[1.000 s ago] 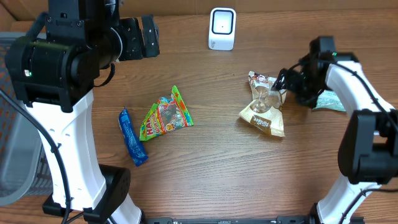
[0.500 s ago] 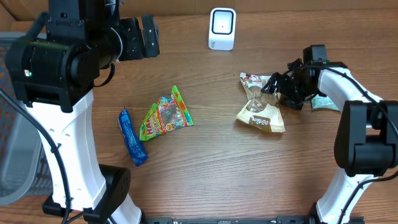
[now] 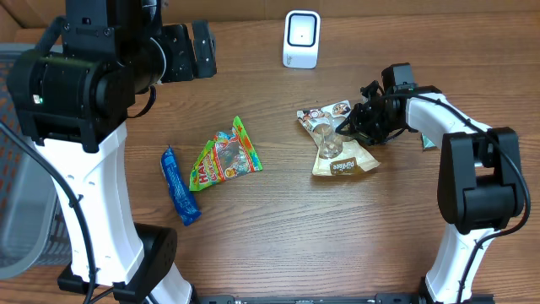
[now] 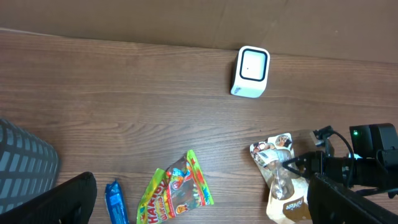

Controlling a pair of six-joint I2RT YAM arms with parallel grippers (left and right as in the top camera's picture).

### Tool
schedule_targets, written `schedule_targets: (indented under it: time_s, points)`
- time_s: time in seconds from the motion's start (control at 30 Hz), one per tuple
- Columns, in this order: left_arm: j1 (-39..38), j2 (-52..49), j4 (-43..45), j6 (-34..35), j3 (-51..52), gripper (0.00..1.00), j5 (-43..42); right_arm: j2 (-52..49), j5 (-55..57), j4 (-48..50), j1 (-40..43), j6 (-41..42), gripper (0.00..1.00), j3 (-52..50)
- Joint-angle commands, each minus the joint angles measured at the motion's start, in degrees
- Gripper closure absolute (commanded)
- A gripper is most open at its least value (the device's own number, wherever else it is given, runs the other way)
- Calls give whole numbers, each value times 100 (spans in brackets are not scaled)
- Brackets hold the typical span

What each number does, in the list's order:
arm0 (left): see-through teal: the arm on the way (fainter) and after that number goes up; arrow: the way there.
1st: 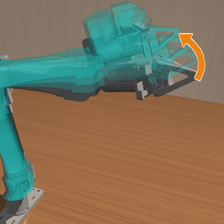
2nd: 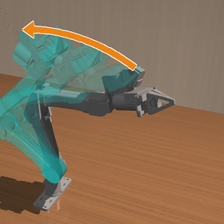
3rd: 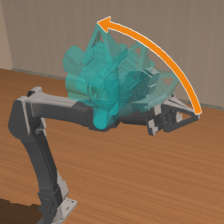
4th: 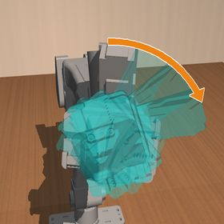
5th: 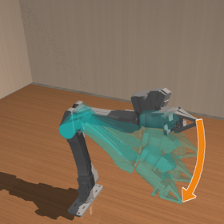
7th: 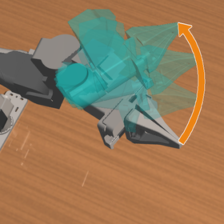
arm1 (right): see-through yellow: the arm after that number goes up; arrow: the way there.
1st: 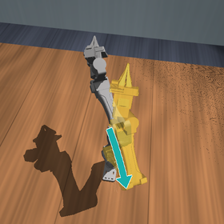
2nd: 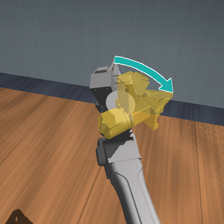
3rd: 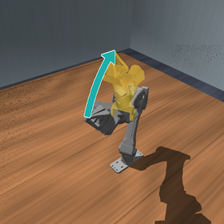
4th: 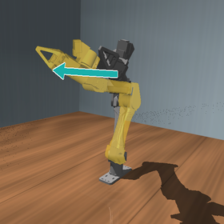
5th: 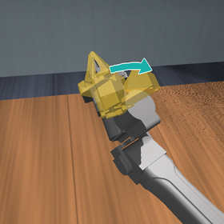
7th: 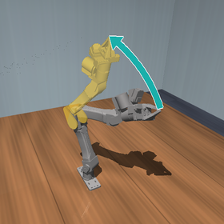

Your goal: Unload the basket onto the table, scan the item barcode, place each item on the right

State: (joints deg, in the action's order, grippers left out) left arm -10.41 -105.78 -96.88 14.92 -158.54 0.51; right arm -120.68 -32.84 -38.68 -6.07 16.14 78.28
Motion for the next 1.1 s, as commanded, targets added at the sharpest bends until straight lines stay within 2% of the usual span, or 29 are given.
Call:
schedule_targets:
  time_s: [0.0, 0.17, 0.4, 0.53, 0.77, 1.07]
  points:
    - [-11, 13, 9, 11, -7, 0, 31, -352, 234, 31, 26, -492, 96, -181]
    - [-11, 13, 9, 11, -7, 0, 31, -319, -254, -254, 85, -1008, 96, 122]
    - [-11, 13, 9, 11, -7, 0, 31, -4, -372, -1419, 170, -1969, 96, 1123]
    - [-11, 13, 9, 11, -7, 0, 31, 299, -376, -1794, 168, -2114, 96, 1637]
    - [-11, 13, 9, 11, -7, 0, 31, 1034, -645, -1810, 168, -2116, 96, 1934]
    - [-11, 13, 9, 11, -7, 0, 31, 1950, -1078, -1185, 166, -2065, 96, 1934]
